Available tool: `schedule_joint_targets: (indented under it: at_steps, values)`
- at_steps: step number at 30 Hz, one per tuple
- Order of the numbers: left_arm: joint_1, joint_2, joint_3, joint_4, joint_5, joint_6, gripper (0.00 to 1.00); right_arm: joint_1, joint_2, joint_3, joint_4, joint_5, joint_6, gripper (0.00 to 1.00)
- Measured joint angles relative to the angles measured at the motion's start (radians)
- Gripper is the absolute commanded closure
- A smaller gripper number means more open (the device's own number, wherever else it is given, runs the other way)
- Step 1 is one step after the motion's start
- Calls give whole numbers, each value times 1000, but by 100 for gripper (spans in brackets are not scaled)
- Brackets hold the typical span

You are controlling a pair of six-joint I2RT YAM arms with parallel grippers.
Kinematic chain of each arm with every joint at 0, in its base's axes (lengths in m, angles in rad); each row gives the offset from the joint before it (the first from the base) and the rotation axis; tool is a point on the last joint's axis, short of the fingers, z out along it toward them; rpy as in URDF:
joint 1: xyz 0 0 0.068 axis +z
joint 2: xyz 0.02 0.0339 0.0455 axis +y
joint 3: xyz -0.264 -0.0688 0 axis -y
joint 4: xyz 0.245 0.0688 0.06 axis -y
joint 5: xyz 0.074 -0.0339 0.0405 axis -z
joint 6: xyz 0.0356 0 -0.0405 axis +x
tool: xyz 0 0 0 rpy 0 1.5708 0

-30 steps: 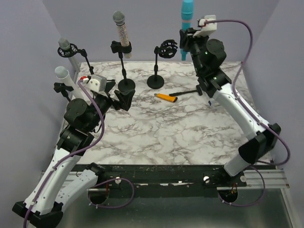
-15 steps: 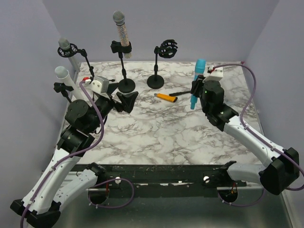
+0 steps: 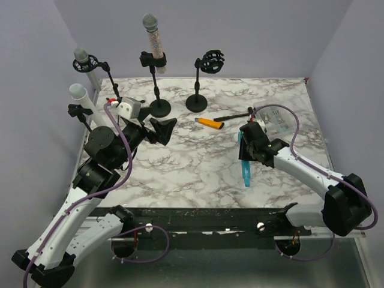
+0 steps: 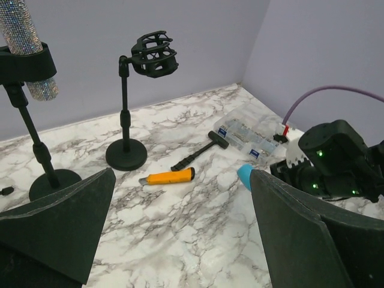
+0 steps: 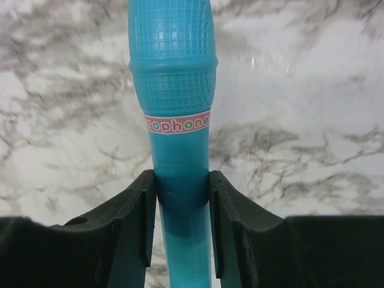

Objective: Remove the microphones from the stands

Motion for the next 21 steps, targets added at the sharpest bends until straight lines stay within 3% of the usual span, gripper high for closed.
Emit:
schedule_joint_targets:
  at_steps: [8, 21]
  values:
    - [-5, 0, 0, -16, -11, 4, 2, 1, 10, -61, -88, -45, 67, 99]
    - [-16, 2, 0, -20, -34, 14, 1, 1, 177, -47, 7, -91, 75, 98]
